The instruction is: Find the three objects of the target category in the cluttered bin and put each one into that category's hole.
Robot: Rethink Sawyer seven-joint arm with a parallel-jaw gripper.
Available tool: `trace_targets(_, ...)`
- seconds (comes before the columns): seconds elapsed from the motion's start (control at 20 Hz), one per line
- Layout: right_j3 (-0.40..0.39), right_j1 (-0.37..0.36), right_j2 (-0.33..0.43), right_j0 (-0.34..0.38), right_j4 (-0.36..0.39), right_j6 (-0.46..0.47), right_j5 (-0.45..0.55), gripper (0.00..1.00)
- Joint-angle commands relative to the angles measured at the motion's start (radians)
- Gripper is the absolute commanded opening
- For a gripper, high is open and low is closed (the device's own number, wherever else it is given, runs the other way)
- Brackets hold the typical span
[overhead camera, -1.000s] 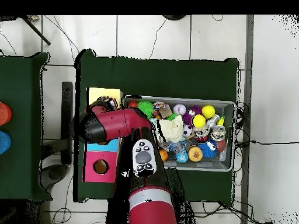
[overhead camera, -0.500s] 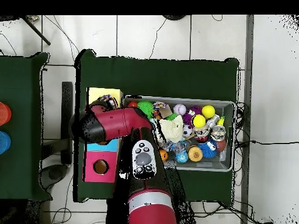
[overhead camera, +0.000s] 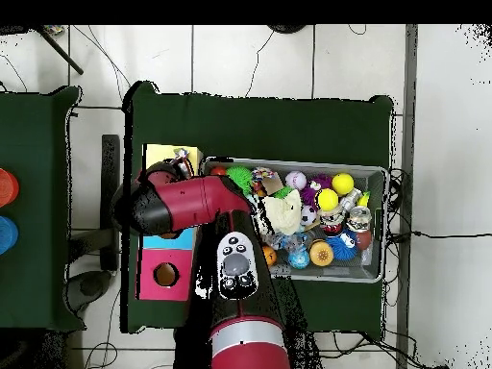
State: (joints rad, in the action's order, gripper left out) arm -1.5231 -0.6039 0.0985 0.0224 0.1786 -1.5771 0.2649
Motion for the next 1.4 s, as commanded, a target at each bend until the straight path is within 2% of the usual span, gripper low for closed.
trace_targets(0.05,-0.036,0.009,0.014,0.023,-0.032,-0.139,0.101,1.0)
trace_targets(0.8,-0.036,0.0,0.02,0.024,-0.026,-0.125,0.105,1.0)
trace_targets(1.0,-0.06,-0.04,0.03,0.028,-0.041,-0.129,0.125,1.0)
trace_targets(1.25,-0.087,-0.133,0.041,0.034,-0.074,-0.114,0.219,1.0)
trace_targets(1.4,-0.094,-0.162,0.047,0.04,-0.084,-0.106,0.249,1.0)
